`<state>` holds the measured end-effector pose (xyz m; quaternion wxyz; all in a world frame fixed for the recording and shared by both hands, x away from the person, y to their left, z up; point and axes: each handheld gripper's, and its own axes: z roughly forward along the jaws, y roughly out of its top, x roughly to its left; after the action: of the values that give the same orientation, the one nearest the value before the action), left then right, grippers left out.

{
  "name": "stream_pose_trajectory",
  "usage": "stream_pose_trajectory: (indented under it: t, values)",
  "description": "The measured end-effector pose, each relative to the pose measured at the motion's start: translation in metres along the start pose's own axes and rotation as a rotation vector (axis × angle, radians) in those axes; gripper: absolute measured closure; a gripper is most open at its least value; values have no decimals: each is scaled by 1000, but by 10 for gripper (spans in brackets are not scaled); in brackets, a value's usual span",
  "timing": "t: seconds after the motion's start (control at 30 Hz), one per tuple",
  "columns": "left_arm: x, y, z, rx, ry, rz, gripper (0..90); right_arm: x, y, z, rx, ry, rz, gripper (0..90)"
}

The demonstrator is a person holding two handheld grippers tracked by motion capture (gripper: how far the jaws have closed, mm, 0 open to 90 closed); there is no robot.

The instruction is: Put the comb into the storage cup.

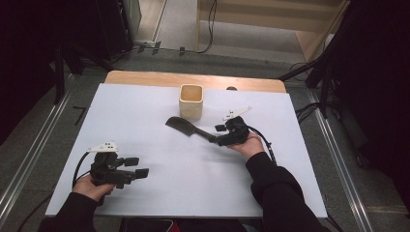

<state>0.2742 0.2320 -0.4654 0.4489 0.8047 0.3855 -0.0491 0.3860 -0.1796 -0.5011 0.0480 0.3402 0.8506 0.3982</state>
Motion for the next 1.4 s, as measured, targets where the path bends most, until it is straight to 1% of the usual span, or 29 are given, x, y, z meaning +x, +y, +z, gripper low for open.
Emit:
stream_pose_trajectory:
  t: [0.13,0.23,0.37,0.43,0.5,0.53,0.6,0.7,0.9,1.0,1.03,1.07,1.1,1.13,1.17,1.23,1.33,1.4]
  values:
    - [0,0,0,-1,0,-1,257,-2,-5,6,22,-9,-2,337]
    - [0,0,0,-4,0,-2,257,-2,-8,9,43,-8,-17,338]
    - [0,0,0,-1,0,-1,257,0,-10,10,34,-21,-27,348]
    - [0,0,0,1,-1,1,257,0,-13,10,12,-28,-42,368]
    - [0,0,0,1,-1,1,257,2,-18,10,-18,-54,-72,403]
    - [0,0,0,0,-1,1,257,3,-18,11,-19,-64,-78,404]
    - [0,0,0,0,-1,1,257,3,-18,11,-19,-68,-84,404]
    - [0,0,0,1,-1,2,257,4,-18,11,-16,-76,-84,412]
    - [0,1,1,1,-3,1,257,5,-19,10,-18,-106,-79,501]
    - [0,1,1,1,-3,0,257,5,-19,10,-17,-109,-88,526]
    - [0,1,1,1,-3,-1,257,6,-19,10,-12,-111,-102,568]
    - [0,1,1,1,-3,-1,257,6,-19,10,-12,-111,-102,568]
    - [0,1,1,2,-3,-1,257,7,-18,10,-9,-105,-102,624]
    - [0,1,1,2,-3,-1,257,7,-18,10,-9,-101,-114,652]
    - [0,1,1,3,-2,0,257,8,-18,10,-7,-95,-113,666]
    - [0,1,1,3,-2,0,257,8,-18,10,-8,-95,-115,675]
    - [1,1,2,3,-3,-1,257,8,-18,10,-6,-70,-127,693]
    - [1,1,2,1,-3,-2,257,9,-18,10,3,-65,-117,697]
